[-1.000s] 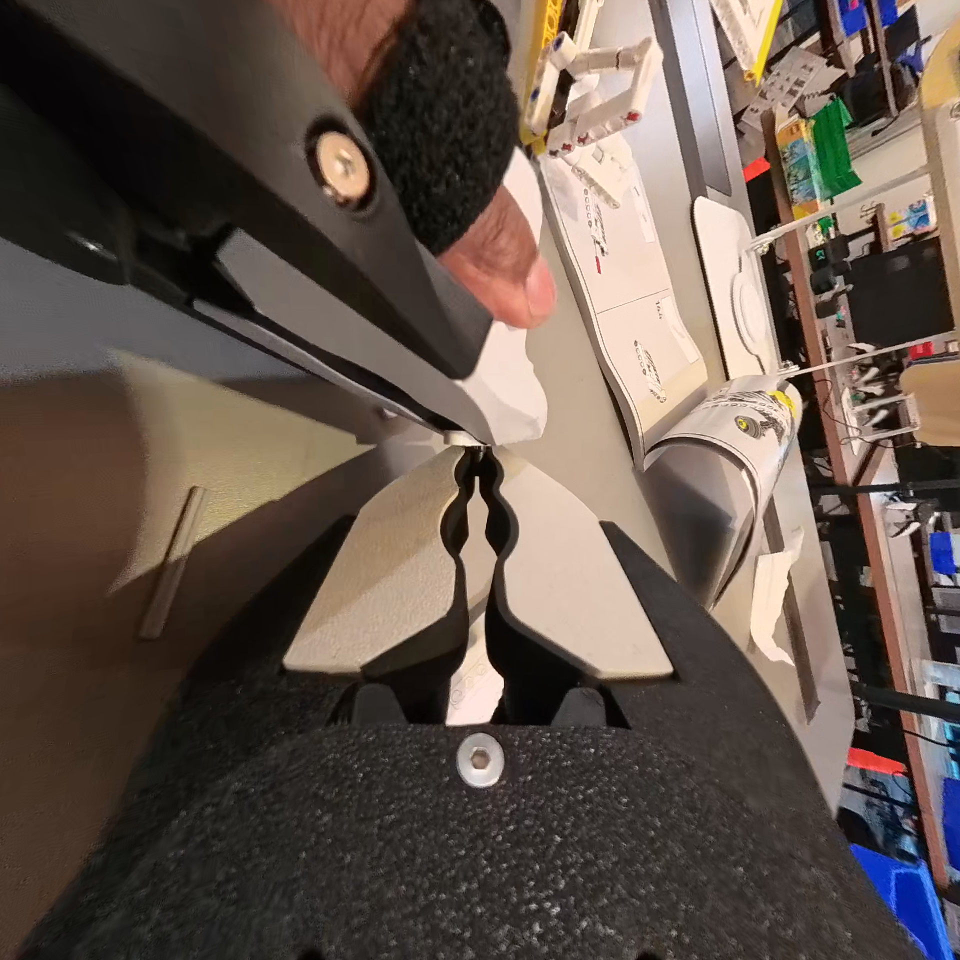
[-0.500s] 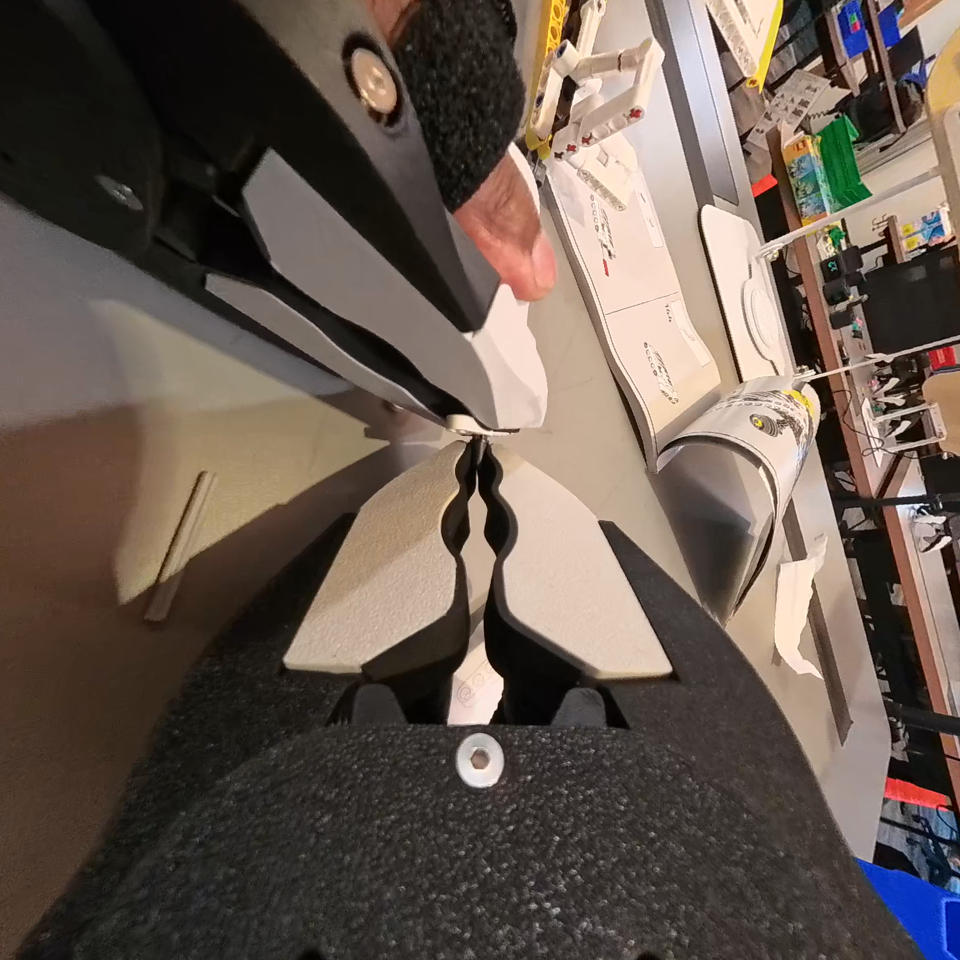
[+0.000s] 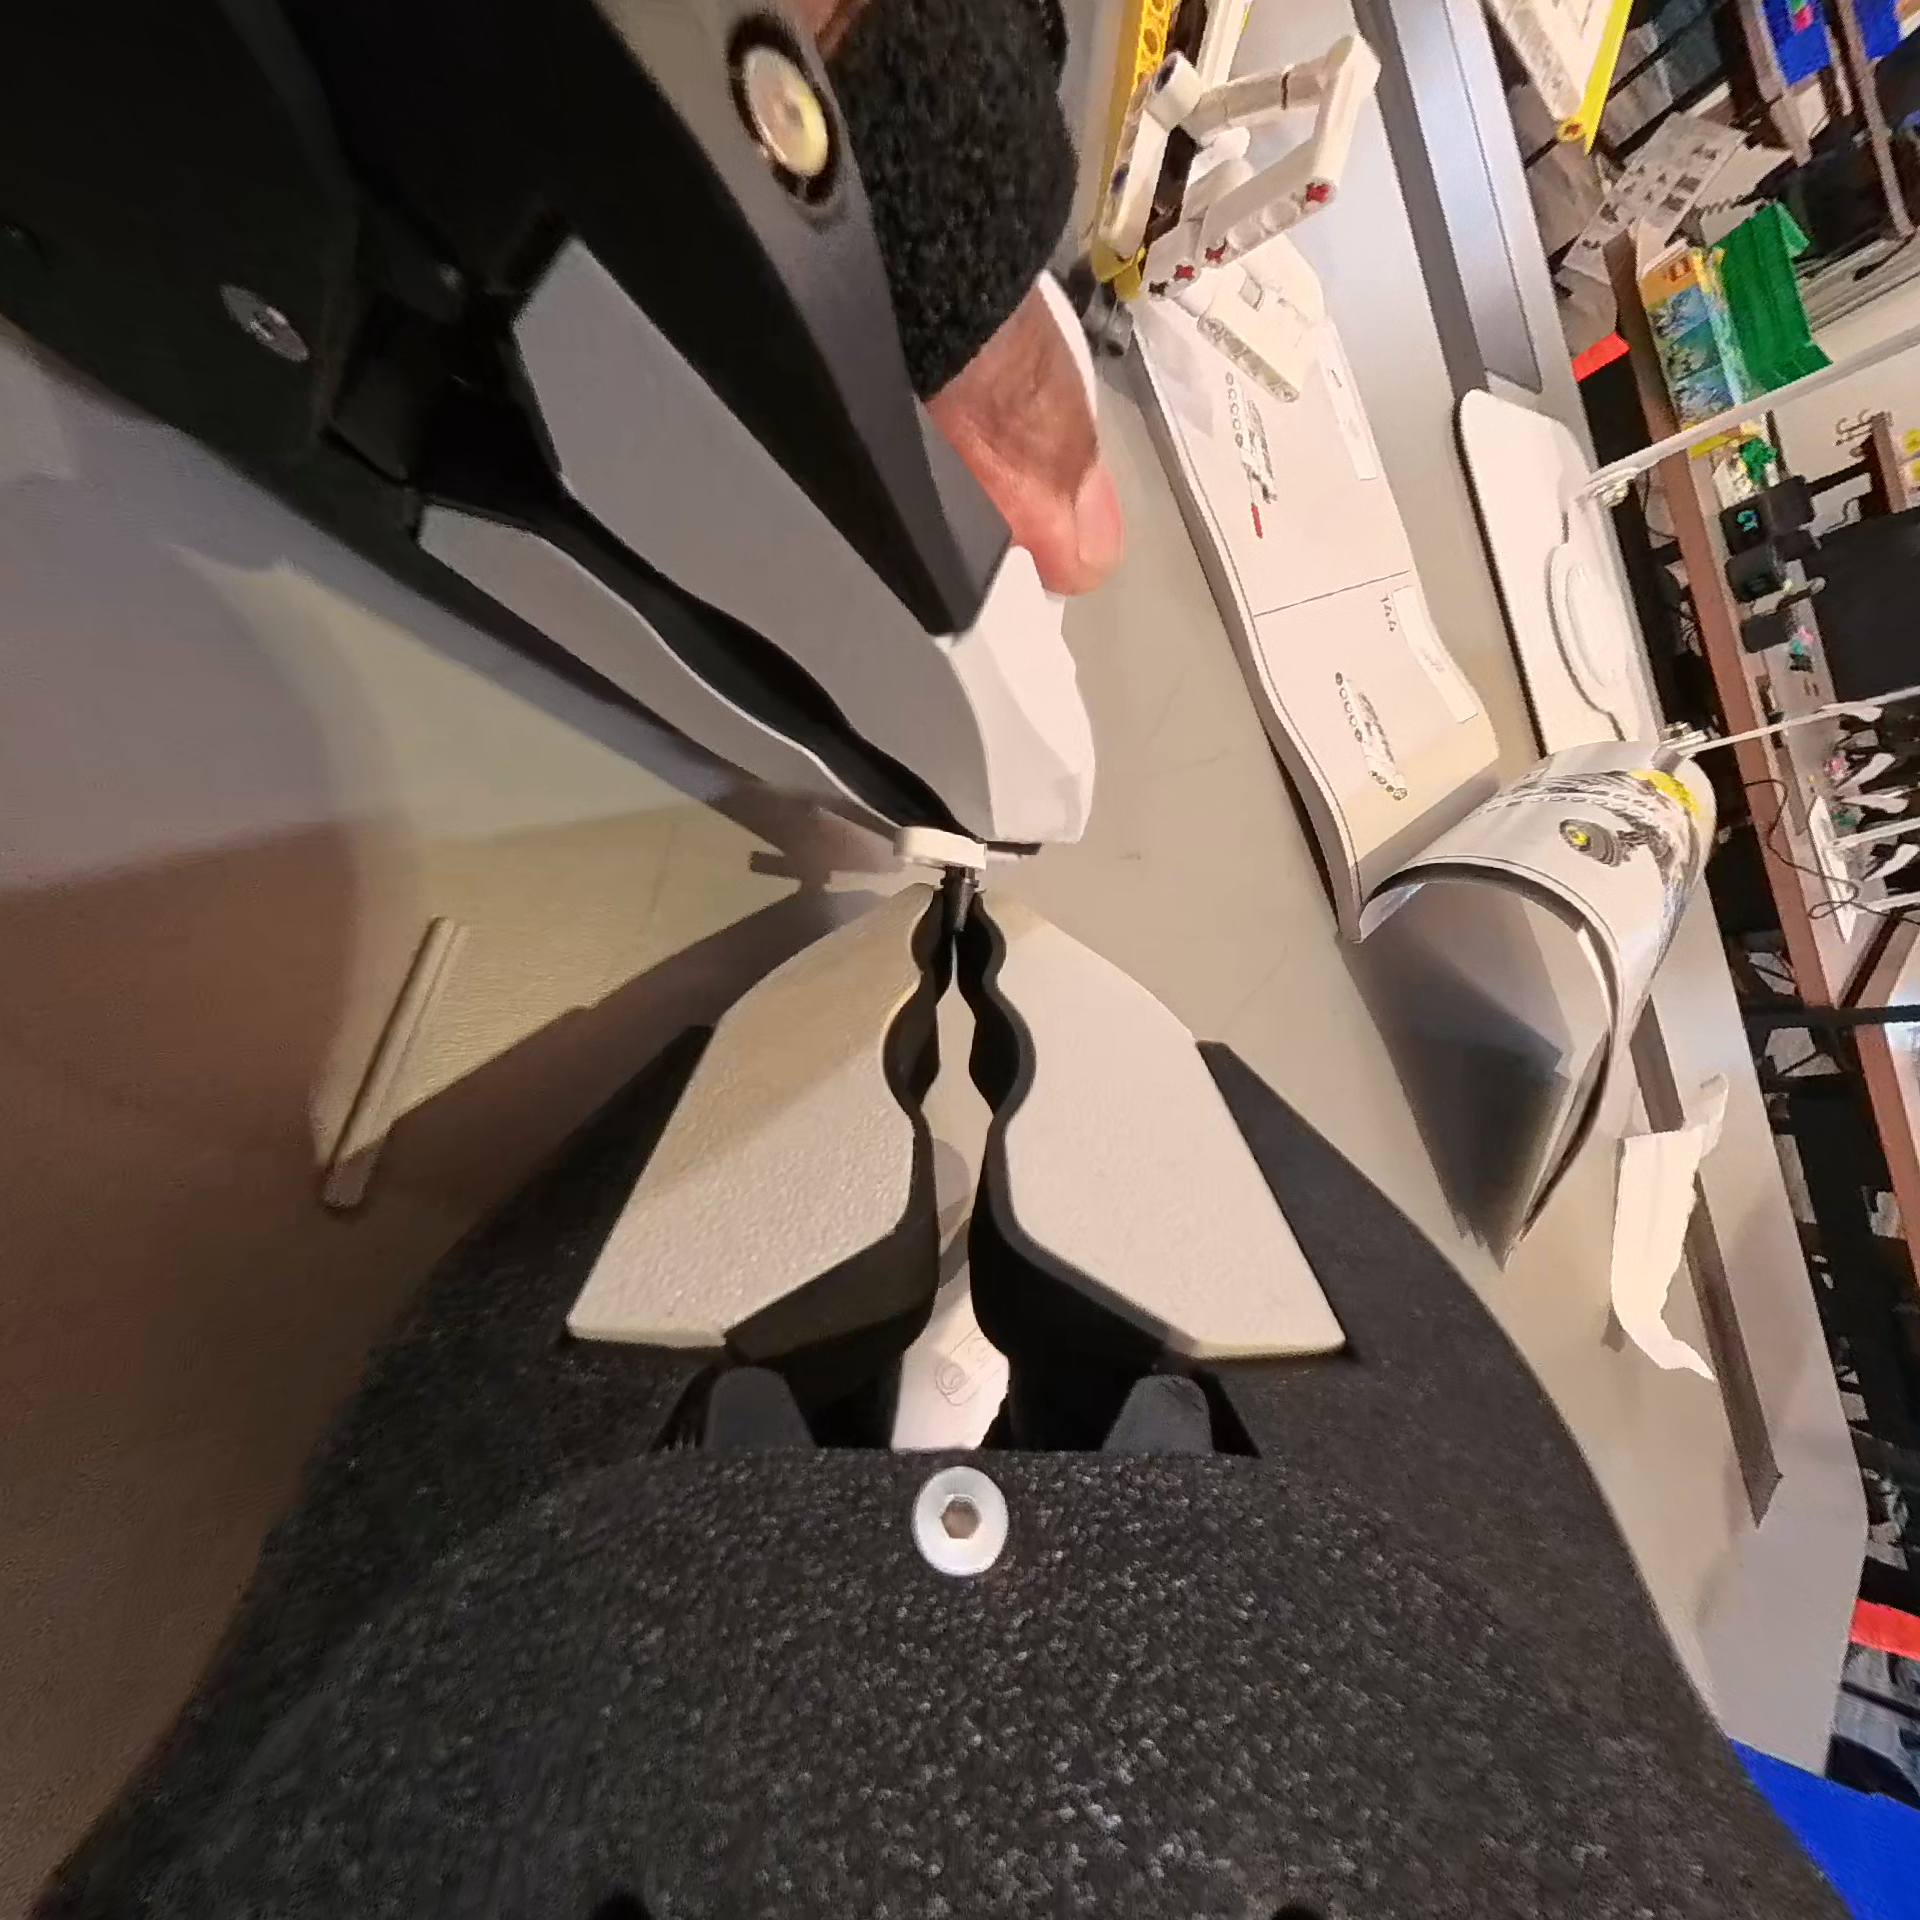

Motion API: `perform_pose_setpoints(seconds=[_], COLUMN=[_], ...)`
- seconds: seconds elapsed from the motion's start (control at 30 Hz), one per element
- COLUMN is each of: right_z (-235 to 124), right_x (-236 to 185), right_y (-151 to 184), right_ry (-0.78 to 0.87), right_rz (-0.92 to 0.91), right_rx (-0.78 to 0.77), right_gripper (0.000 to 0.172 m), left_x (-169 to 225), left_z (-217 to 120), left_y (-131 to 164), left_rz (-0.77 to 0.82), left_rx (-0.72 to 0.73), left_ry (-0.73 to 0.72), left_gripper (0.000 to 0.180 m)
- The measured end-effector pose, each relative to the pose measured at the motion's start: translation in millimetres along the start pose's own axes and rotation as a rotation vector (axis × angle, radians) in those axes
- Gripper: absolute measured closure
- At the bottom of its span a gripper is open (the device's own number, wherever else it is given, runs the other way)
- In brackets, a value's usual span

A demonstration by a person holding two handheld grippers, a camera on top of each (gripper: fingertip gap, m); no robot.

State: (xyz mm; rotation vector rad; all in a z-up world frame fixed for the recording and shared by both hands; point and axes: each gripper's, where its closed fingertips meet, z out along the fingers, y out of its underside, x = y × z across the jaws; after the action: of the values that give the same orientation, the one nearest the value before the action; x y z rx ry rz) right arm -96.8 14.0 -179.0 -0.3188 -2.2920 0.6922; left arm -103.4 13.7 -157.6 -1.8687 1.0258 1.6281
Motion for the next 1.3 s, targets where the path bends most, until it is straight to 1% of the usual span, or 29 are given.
perform_pose_setpoints(seconds=[0.13, 0.23, 0.33, 0.47, 0.57, 0.77, 0.8, 0.83, 0.87, 0.93, 1.1, 1.17, 1.3], right_z=[0.9, 3.1, 2.9, 0.1, -2.9, -7.2, -7.3, -6.6, -6.0, -4.4, -3.1, -3.1, -1.0], right_x=[1.6, 1.1, 0.2, 2.5, 8.0, 15.4, 14.9, 12.8, 11.4, 9.7, 9.2, 9.6, 8.7], right_y=[1.4, 5.1, 5.2, 0.4, -3.1, -8.4, -8.9, -9.1, -9.4, -9.4, -12.7, -13.7, -13.7], right_ry=[0.000, -0.008, -0.032, -0.047, -0.030, -0.001, -0.008, -0.021, -0.024, -0.021, -0.037, -0.039, -0.026], right_rz=[0.023, 0.040, 0.073, 0.124, 0.151, 0.176, 0.179, 0.180, 0.180, 0.167, 0.201, 0.211, 0.184], right_rx=[-0.020, -0.048, -0.039, -0.004, 0.018, 0.048, 0.051, 0.053, 0.057, 0.057, 0.062, 0.057, 0.021], right_gripper=[0.170, 0.170, 0.169, 0.169, 0.169, 0.169, 0.169, 0.169, 0.169, 0.169, 0.168, 0.163, 0.163], left_x=[-3.4, -9.9, -9.3, -7.2, -7.8, -17.1, -18.0, -21.6, -21.3, -18.8, -19.7, -19.1, -19.9], left_z=[0.6, 2.6, 3.5, 3.2, 5.3, 5.8, 5.5, 3.8, 3.0, 2.2, 0.8, 0.9, 0.5], left_y=[0.3, 0.7, -0.7, -4.6, -1.6, 1.7, 2.4, 2.2, 2.3, 2.7, 5.1, 5.5, 5.8], left_rz=[0.034, 0.052, 0.076, 0.095, 0.118, 0.153, 0.149, 0.144, 0.133, 0.128, 0.182, 0.194, 0.223], left_rx=[-0.016, -0.046, -0.051, -0.032, -0.059, -0.096, -0.098, -0.095, -0.091, -0.092, -0.116, -0.123, -0.146], left_ry=[-0.031, -0.083, -0.104, -0.111, -0.116, -0.163, -0.166, -0.182, -0.167, -0.138, -0.158, -0.158, -0.168], left_gripper=[0.174, 0.152, 0.148, 0.149, 0.153, 0.154, 0.156, 0.170, 0.172, 0.173, 0.173, 0.173, 0.173])
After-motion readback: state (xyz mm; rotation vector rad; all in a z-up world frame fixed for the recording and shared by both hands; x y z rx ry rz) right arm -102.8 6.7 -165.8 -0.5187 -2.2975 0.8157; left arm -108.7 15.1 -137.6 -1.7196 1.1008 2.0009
